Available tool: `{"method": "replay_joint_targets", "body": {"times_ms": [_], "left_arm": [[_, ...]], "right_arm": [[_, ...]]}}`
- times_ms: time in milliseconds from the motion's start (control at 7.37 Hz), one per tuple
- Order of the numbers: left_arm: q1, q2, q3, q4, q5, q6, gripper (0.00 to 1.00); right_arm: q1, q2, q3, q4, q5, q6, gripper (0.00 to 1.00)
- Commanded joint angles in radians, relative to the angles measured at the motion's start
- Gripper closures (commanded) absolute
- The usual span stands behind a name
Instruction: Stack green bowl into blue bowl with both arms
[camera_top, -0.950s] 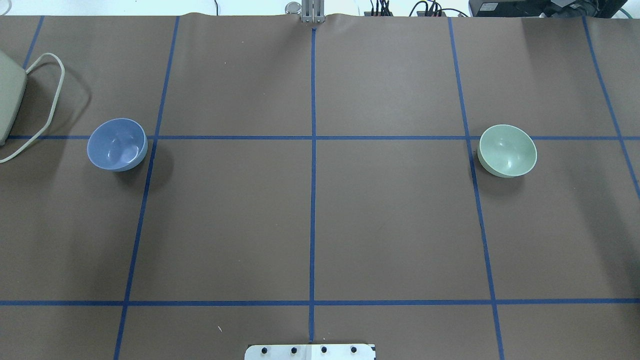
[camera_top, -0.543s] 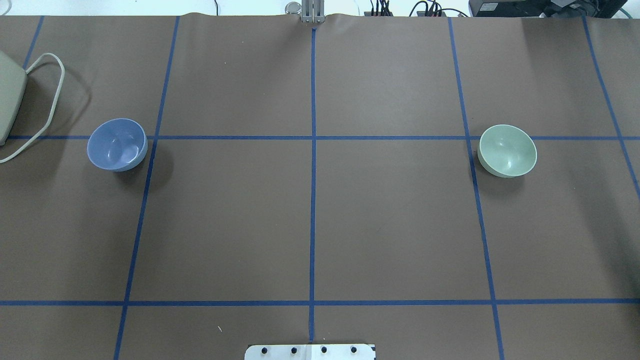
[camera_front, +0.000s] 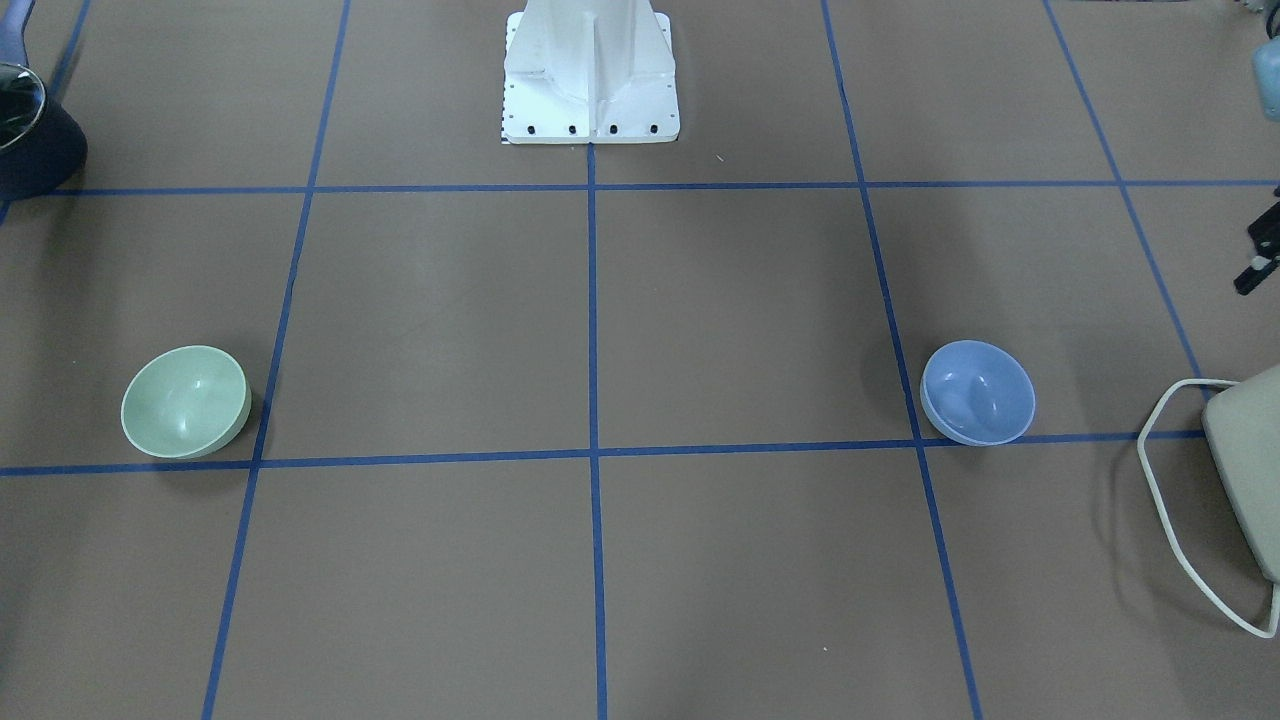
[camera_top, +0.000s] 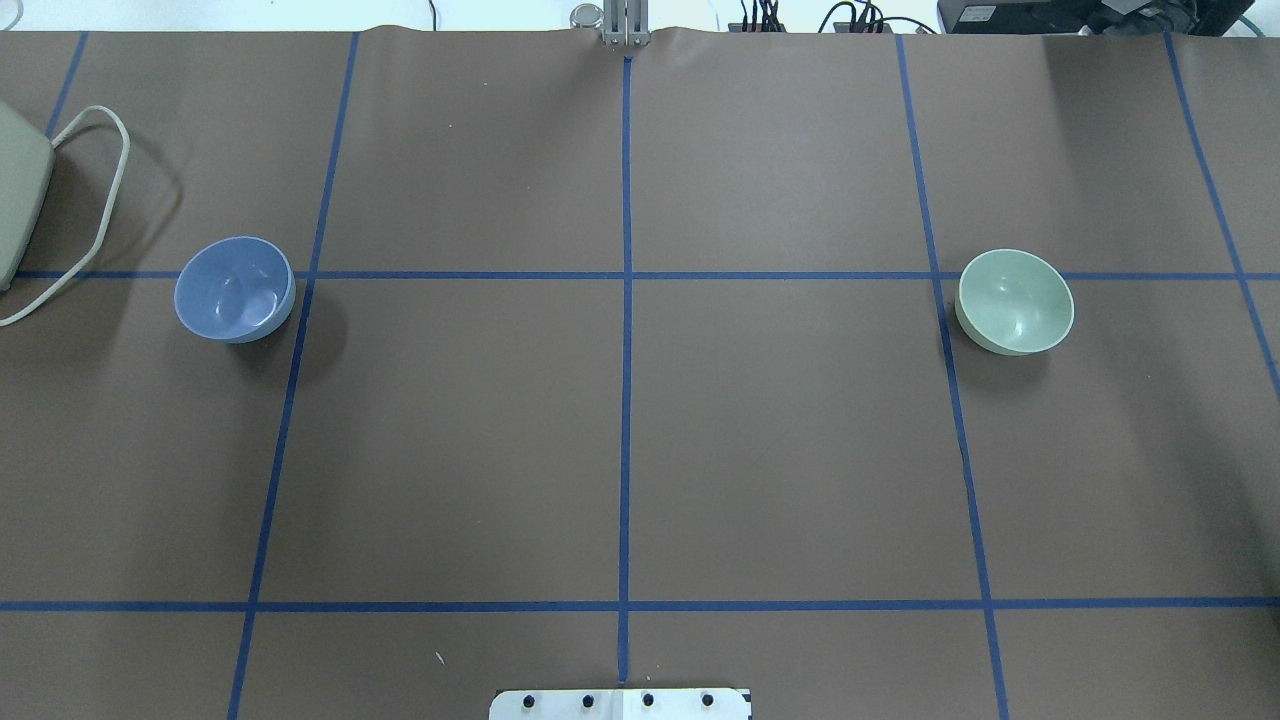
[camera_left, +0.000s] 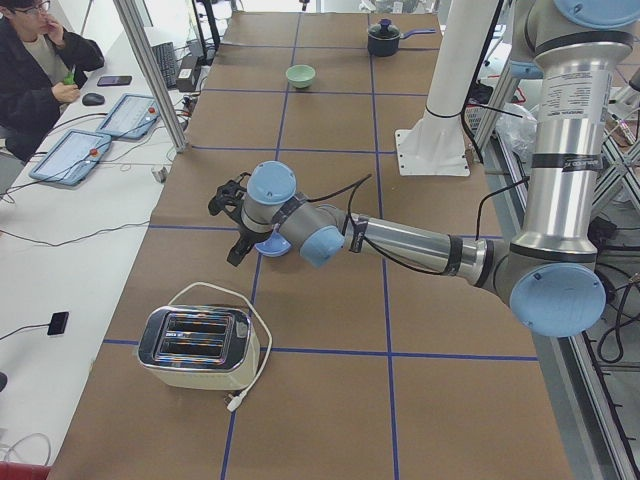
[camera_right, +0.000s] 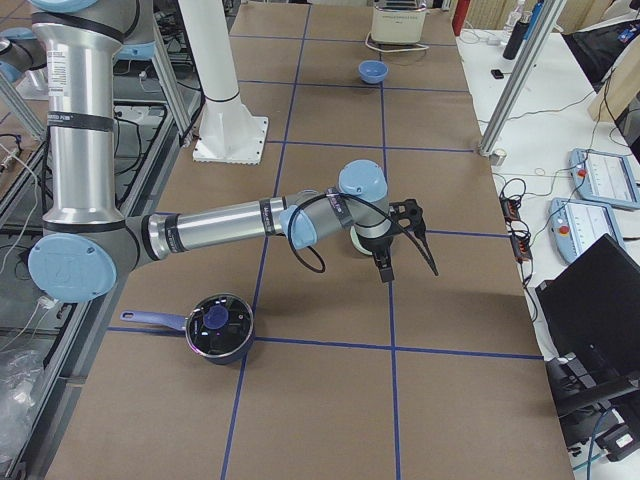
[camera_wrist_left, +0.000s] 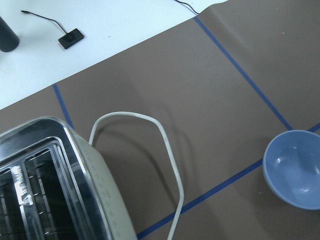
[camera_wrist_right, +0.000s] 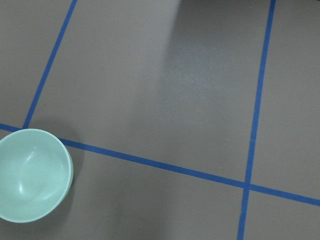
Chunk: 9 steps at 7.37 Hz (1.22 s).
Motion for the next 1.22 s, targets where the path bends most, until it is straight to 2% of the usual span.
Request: {"method": "replay_joint_targets", "body": {"times_ms": [0, 136, 271, 407, 543, 814, 950, 1086], "left_arm": [[0.193, -0.007, 0.009, -0.019, 0.150, -0.330, 0.02], [0.292, -0.020, 0.040, -0.024, 0.262, -0.457, 0.02], [0.354, -0.065, 0.081, -0.024, 0.301, -0.484, 0.02], [0.367, -0.108, 0.139, -0.027, 0.303, -0.475, 0.05], [0.374, -0.121, 0.153, -0.029, 0.303, -0.473, 0.18], [0.400, -0.127, 0.160, -0.029, 0.303, -0.470, 0.78], [0.405, -0.129, 0.169, -0.035, 0.305, -0.470, 0.85], [0.405, -0.129, 0.193, -0.067, 0.303, -0.469, 0.85]], "right_arm": [[-0.073, 0.006, 0.003, 0.027, -0.039, 0.106, 0.00], [-0.073, 0.006, 0.003, 0.029, -0.041, 0.106, 0.00], [-0.073, 0.003, 0.003, 0.034, -0.040, 0.106, 0.00], [-0.073, 0.001, 0.003, 0.035, -0.041, 0.106, 0.00], [-0.073, 0.001, 0.003, 0.034, -0.041, 0.106, 0.00], [-0.073, 0.001, 0.003, 0.035, -0.043, 0.106, 0.00], [-0.075, 0.001, 0.003, 0.035, -0.043, 0.106, 0.00], [-0.076, 0.001, 0.001, 0.034, -0.043, 0.106, 0.00]]}}
